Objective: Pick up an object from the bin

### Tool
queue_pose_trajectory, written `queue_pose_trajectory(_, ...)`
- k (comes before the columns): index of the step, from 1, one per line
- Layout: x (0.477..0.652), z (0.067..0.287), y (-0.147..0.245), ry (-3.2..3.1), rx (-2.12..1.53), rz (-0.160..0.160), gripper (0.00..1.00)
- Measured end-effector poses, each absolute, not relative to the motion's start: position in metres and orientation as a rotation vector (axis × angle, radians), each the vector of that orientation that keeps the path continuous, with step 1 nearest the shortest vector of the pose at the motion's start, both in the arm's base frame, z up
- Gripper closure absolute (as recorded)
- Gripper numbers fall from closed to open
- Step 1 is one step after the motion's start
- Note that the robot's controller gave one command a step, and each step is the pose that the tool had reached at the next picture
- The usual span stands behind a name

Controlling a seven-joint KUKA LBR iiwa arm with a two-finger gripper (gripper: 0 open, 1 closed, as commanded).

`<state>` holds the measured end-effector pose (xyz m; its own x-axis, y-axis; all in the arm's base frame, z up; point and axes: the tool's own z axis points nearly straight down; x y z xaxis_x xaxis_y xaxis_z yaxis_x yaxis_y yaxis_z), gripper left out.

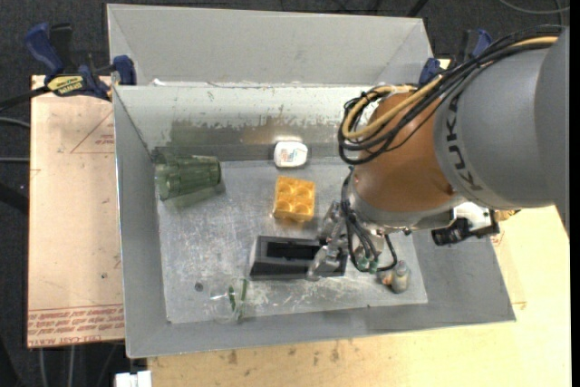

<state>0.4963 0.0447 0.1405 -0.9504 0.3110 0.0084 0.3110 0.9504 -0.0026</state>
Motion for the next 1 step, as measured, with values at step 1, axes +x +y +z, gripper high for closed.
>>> queue_pose_trajectory(1,0.4974,0.2009,0.0532,-3.104,-0.437,0.003,1.0)
